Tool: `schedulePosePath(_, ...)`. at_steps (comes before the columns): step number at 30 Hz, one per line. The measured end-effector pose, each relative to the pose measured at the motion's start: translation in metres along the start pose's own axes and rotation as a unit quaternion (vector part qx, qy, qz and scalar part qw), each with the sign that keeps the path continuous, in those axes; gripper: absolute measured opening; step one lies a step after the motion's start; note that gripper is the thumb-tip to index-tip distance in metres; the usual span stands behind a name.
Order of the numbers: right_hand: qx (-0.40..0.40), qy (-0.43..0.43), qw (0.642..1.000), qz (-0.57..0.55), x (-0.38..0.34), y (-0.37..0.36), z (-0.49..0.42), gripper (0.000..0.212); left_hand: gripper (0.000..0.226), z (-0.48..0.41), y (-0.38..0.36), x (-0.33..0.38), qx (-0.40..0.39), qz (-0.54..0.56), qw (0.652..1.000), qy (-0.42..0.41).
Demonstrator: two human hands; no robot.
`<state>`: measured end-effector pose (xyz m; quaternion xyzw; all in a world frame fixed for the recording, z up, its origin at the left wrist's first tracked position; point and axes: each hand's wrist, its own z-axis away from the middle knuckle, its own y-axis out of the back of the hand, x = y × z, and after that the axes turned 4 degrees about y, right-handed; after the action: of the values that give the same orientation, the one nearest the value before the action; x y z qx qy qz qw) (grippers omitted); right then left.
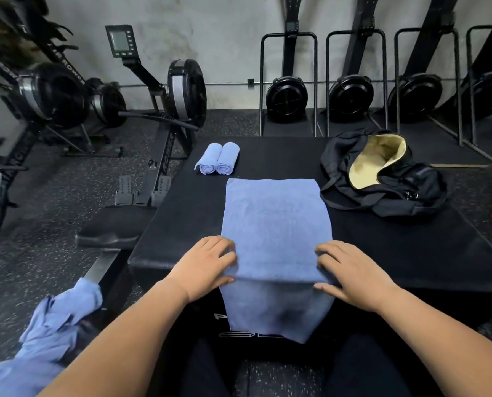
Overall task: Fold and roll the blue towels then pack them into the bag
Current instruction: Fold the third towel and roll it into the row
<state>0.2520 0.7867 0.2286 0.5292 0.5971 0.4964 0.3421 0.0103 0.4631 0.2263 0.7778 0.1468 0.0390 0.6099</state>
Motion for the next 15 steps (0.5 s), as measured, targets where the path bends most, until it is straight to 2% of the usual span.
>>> schedulePosePath(4, 0.047, 0.030, 0.998, 0.039, 0.010, -0.004, -0.001, 0.035, 0.035, -0.005, 0.001, -0.006, 0.018, -0.010, 1.000, -0.014)
schedulePosePath(6, 0.082, 0.008, 0.995, 0.049, 0.017, -0.001, -0.007, 0.032, 0.031, -0.011, 0.006, -0.011, 0.043, -0.003, 0.999, -0.006)
schedulePosePath(8, 0.117, -0.070, 0.989, 0.051, 0.025, 0.007, -0.020, 0.029, 0.026, -0.025, 0.014, -0.013, 0.091, 0.006, 0.994, 0.054)
schedulePosePath(10, 0.143, -0.185, 0.972, 0.034, 0.031, 0.015, -0.036, 0.024, 0.023, -0.044, 0.024, -0.014, 0.142, 0.024, 0.977, 0.157)
schedulePosePath(11, 0.139, -0.234, 0.962, 0.020, 0.033, 0.015, -0.042, 0.023, 0.022, -0.051, 0.027, -0.014, 0.154, 0.036, 0.966, 0.204)
schedulePosePath(13, 0.082, -0.284, 0.955, -0.016, 0.033, 0.010, -0.052, 0.033, 0.031, -0.061, 0.026, -0.011, 0.129, 0.051, 0.956, 0.257)
schedulePosePath(15, 0.039, -0.257, 0.965, -0.038, 0.030, 0.000, -0.051, 0.040, 0.040, -0.062, 0.019, -0.006, 0.075, 0.081, 0.962, 0.249)
